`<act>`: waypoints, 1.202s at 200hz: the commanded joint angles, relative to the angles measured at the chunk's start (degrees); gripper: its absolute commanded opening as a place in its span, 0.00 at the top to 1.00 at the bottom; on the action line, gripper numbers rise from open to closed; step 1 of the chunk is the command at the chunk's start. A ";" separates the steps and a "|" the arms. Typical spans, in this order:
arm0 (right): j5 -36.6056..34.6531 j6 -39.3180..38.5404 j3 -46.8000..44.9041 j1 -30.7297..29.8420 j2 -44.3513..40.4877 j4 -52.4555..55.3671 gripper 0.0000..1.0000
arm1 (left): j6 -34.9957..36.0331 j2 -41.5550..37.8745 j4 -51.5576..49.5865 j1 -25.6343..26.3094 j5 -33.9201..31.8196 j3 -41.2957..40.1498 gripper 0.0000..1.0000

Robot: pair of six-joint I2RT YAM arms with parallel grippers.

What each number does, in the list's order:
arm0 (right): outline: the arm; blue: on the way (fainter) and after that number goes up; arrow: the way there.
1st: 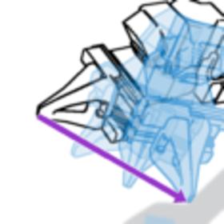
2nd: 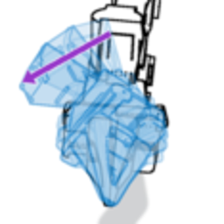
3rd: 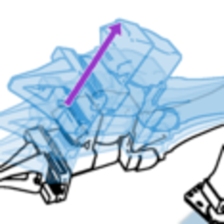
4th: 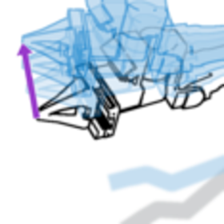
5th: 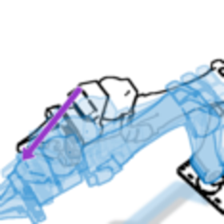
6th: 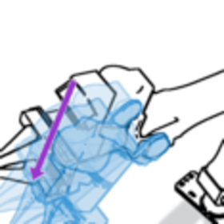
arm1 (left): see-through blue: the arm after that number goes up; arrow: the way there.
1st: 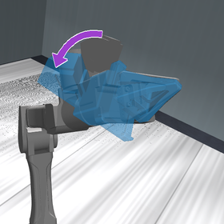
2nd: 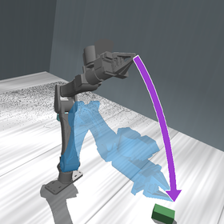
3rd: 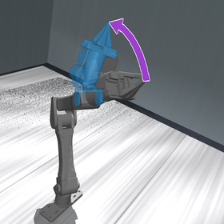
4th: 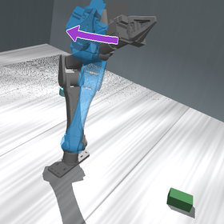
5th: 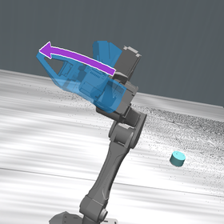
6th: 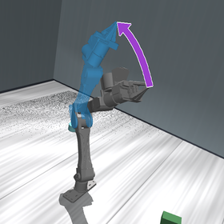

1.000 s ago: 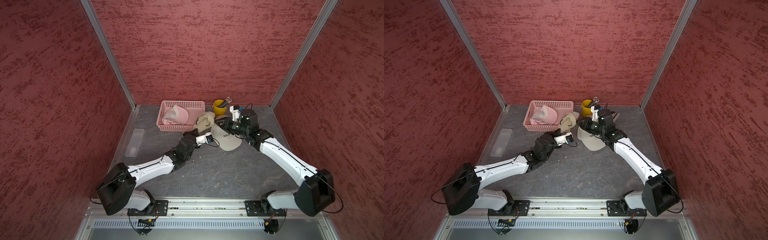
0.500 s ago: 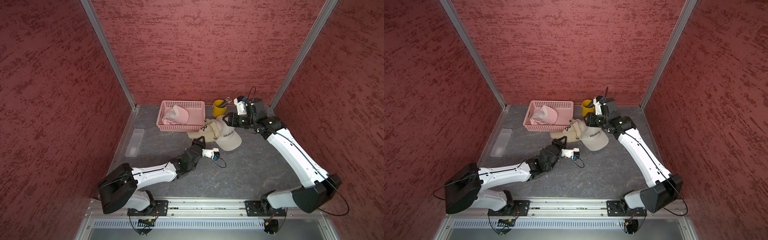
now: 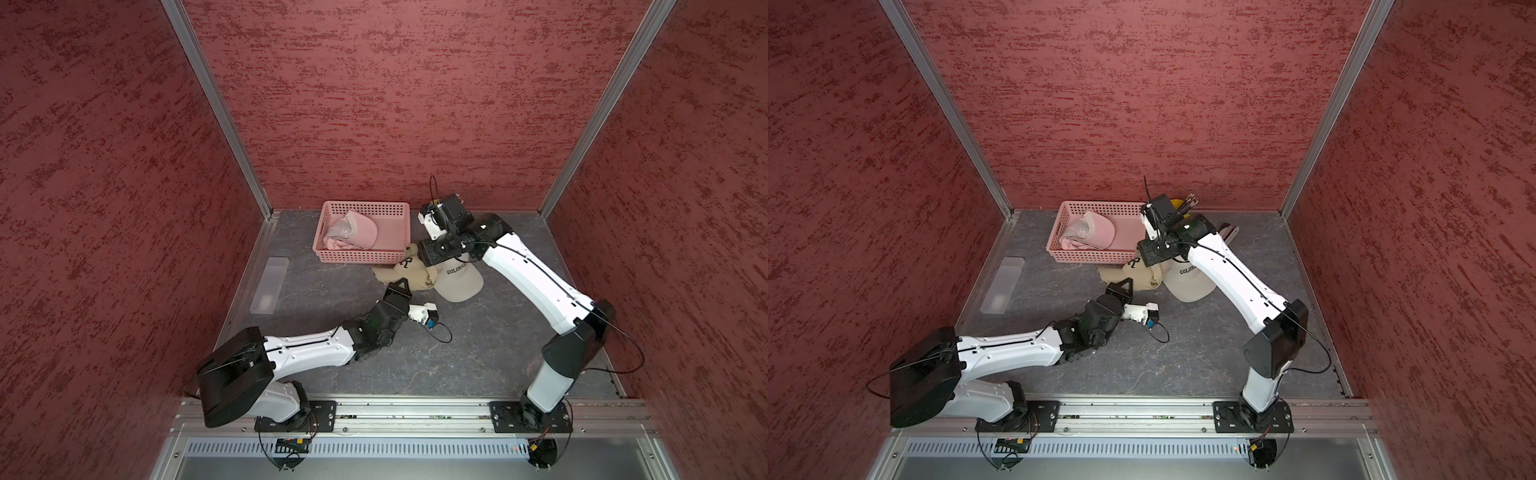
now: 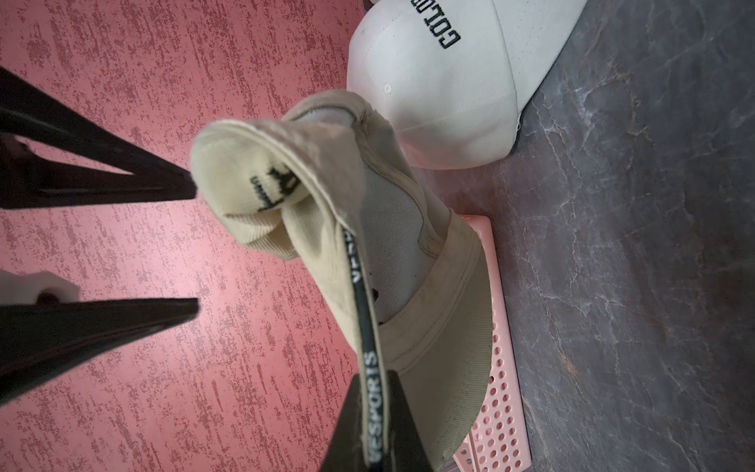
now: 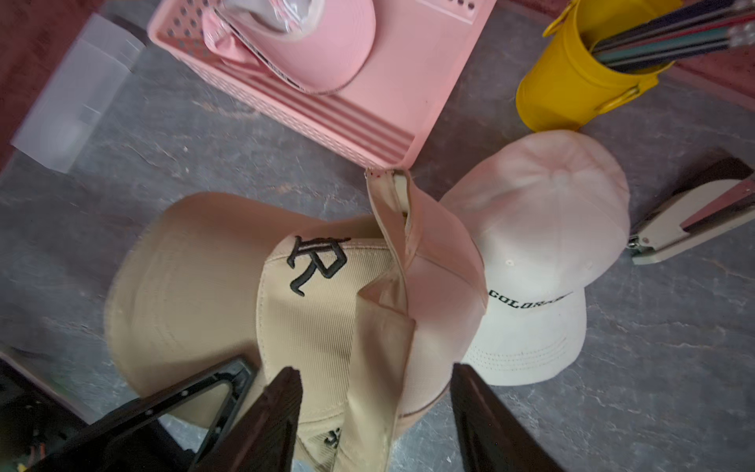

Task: Turn the baseball cap inside out
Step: Turn over the baseball cap.

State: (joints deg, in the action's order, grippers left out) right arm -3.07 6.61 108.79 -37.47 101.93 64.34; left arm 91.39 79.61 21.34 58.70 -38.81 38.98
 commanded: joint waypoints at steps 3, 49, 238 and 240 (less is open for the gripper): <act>-8.36 -2.69 6.99 -3.12 2.72 5.32 0.35 | 2.21 0.48 0.49 0.49 -1.71 0.17 1.00; -17.84 -3.39 11.30 -4.32 10.12 10.25 0.37 | 3.44 0.23 2.41 1.24 -2.08 -0.52 1.00; 25.10 20.09 -35.27 17.38 -14.70 -27.04 0.82 | -30.06 -19.27 -22.64 -6.52 6.12 7.92 1.00; 25.12 19.86 -35.06 17.16 -14.56 -26.84 0.81 | -30.23 -19.51 -23.14 -6.26 6.69 7.94 1.00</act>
State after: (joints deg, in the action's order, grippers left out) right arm 20.12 25.47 76.27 -21.67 87.11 41.69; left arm 73.49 65.17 8.51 53.95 -33.58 41.47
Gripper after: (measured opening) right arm 0.168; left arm 0.078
